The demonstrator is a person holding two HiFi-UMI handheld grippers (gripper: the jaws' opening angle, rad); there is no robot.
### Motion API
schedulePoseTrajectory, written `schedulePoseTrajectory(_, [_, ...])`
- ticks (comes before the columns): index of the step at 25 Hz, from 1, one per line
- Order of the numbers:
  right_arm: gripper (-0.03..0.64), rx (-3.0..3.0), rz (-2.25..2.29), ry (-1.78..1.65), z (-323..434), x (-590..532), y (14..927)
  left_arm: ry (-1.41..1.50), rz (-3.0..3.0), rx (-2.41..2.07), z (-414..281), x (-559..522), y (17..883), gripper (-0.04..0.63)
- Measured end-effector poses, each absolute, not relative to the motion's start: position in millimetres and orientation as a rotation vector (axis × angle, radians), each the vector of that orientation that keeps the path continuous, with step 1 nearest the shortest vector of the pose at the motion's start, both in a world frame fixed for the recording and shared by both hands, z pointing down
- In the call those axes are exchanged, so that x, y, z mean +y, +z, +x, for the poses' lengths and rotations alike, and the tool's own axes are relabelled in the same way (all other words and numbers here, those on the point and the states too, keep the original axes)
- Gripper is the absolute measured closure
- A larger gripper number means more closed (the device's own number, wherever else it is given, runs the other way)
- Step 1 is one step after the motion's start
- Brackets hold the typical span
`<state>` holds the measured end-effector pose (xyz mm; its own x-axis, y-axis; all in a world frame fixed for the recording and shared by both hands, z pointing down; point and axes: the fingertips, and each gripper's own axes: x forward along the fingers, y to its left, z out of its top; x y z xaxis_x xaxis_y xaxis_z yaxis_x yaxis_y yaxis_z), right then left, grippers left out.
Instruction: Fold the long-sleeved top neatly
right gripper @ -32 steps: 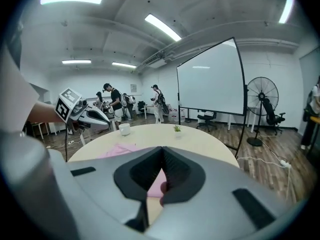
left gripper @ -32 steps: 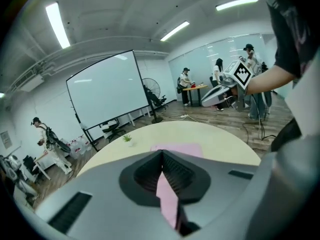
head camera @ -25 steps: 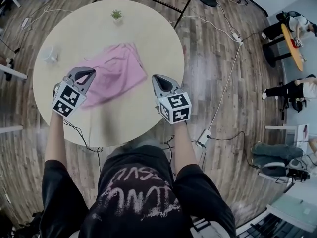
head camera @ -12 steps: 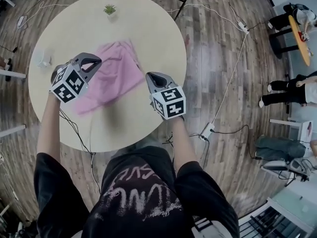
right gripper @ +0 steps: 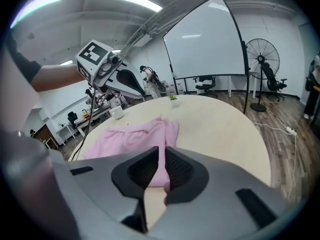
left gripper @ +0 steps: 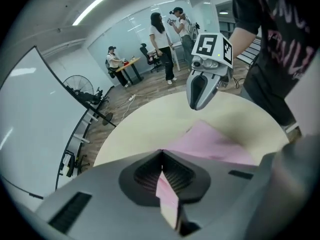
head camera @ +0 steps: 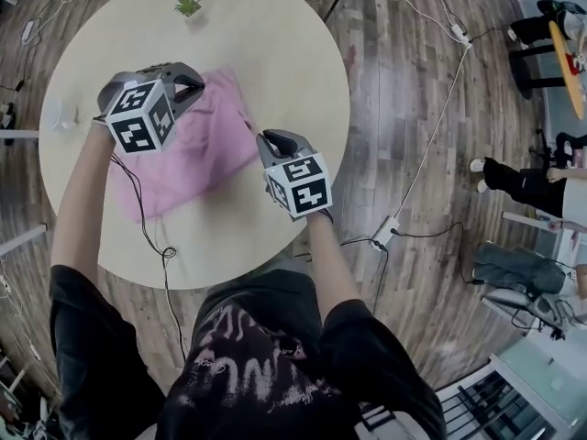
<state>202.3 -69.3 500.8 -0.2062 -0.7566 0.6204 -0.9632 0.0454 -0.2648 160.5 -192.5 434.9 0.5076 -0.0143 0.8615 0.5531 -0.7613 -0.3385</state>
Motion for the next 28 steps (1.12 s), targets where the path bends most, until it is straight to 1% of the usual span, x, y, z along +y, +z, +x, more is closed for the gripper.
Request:
schedulePoseTrajectory(2, [0.539, -2.007, 1.73, 0.971, 202.3, -72.1, 508.6, -1.248, -2.102, -0.493, 170.8, -192.0, 447.7, 0.58])
schedulePoseTrajectory(5, [0.483, -1.994, 1.712, 1.032, 201.9, -73.8, 519.3, -1.281, -2.036, -0.578, 179.5, -187.2, 469.8, 0.554])
schedulePoseTrajectory(6, [0.464, -1.991, 1.697, 1.049, 201.8, -74.8, 523.8, -1.298, -2.017, -0.605, 181.2, -186.3, 478.0, 0.519])
schedulePoseTrajectory(7, [0.444, -1.988, 1.678, 1.063, 201.0, -76.5, 528.4, -1.315, -1.993, -0.63, 182.3, -186.6, 486.2, 0.455])
schedulePoseTrajectory(8, [0.429, -1.987, 1.659, 1.075, 199.5, -78.4, 532.6, -1.33, -1.964, -0.655, 183.0, -187.4, 493.8, 0.427])
schedulePoseTrajectory(10, [0.405, -1.983, 1.631, 1.095, 194.4, -80.9, 539.4, -1.347, -1.899, -0.709, 183.0, -187.0, 505.9, 0.41])
schedulePoseTrajectory(15, [0.371, -1.975, 1.599, 1.127, 187.6, -87.2, 553.4, -1.375, -1.782, -0.818, 187.4, -186.2, 527.4, 0.399])
schedulePoseTrajectory(18, [0.357, -1.963, 1.57, 1.141, 186.7, -93.7, 561.4, -1.4, -1.719, -0.887, 189.6, -189.0, 544.1, 0.37])
schedulePoseTrajectory(26, [0.355, -1.95, 1.52, 1.194, 179.9, -102.7, 574.6, -1.423, -1.626, -0.997, 195.8, -186.3, 584.5, 0.322])
schedulePoseTrajectory(28, [0.359, -1.943, 1.512, 1.197, 178.7, -104.8, 576.6, -1.427, -1.616, -1.018, 196.1, -185.6, 590.7, 0.319])
